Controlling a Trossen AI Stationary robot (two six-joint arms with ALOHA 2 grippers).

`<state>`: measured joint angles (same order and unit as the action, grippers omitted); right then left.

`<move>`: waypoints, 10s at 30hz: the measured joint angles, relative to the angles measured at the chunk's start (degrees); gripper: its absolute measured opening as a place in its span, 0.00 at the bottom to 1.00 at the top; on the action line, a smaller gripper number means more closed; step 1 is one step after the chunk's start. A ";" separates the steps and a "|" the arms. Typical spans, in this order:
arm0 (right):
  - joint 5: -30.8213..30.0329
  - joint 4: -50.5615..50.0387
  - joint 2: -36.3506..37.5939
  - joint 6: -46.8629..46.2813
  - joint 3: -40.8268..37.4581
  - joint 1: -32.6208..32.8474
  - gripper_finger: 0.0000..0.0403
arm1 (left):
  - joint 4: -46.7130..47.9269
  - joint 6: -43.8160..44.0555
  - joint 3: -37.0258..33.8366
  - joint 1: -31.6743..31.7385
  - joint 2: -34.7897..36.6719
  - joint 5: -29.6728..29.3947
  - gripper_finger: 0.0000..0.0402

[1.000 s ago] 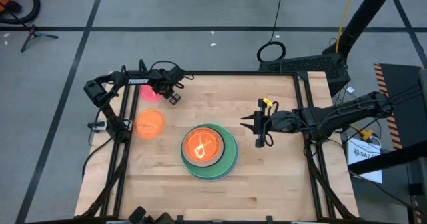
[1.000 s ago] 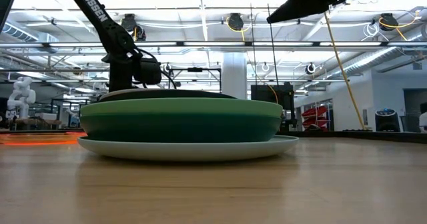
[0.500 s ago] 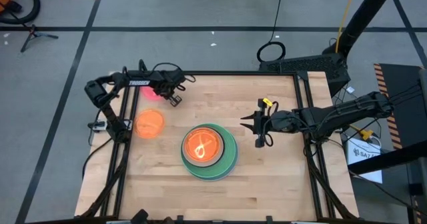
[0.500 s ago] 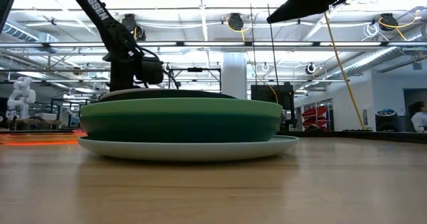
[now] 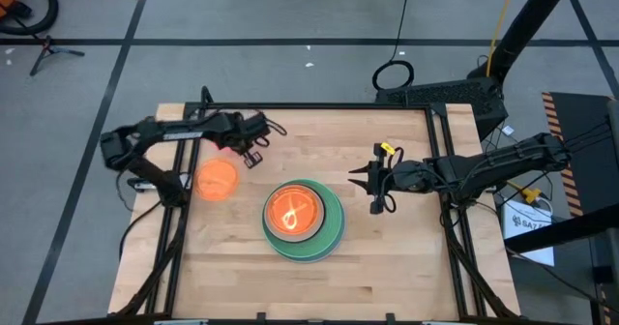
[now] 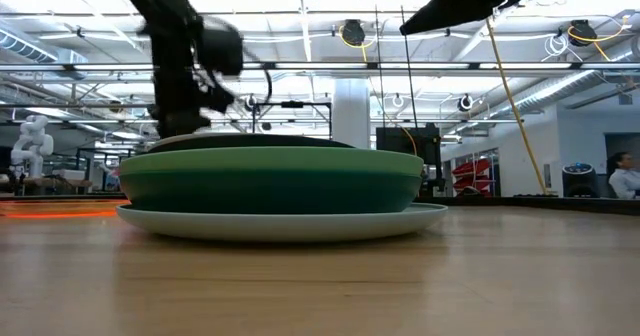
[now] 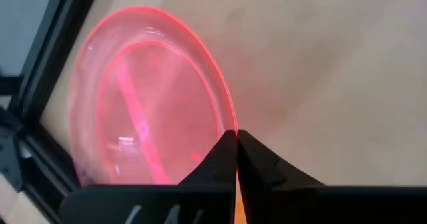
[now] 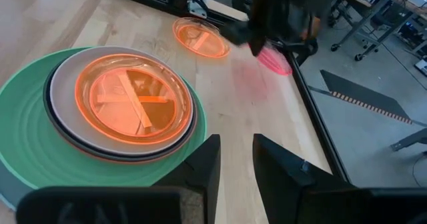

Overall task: Stack plastic plates
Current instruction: Stack the pink plate on the orange plate, then stack the orange plate on the pink plate, then return to Home Position

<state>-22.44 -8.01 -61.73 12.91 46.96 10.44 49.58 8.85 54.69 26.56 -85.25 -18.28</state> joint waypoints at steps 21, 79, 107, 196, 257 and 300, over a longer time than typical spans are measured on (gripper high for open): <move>0.00 2.01 0.02 2.02 -0.04 -0.22 0.20 | -14.52 17.39 15.43 -55.03 2.97 -0.15 0.01; 0.26 1.17 0.02 -0.16 -0.04 -0.22 0.20 | 17.82 25.77 15.29 -49.79 -7.48 -2.22 0.17; 0.24 0.88 0.00 -1.14 -0.04 -0.22 0.20 | -1.59 20.07 -18.00 -29.98 17.66 16.88 0.17; 0.24 -0.61 0.00 -1.77 -0.02 -0.22 0.20 | -2.73 44.06 -19.94 -28.24 6.23 5.89 0.22; 0.04 -0.96 0.02 -4.98 -0.02 -0.22 0.20 | -12.09 8.08 15.27 -56.00 -1.05 -6.91 0.01; 6.40 0.45 3.95 -1.71 -2.85 -0.20 0.20 | -21.70 -2.36 -1.76 -57.31 6.79 -10.35 0.25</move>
<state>-16.04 -7.56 -57.78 11.20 44.11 10.24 27.88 6.49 52.93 -30.74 -78.46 -28.63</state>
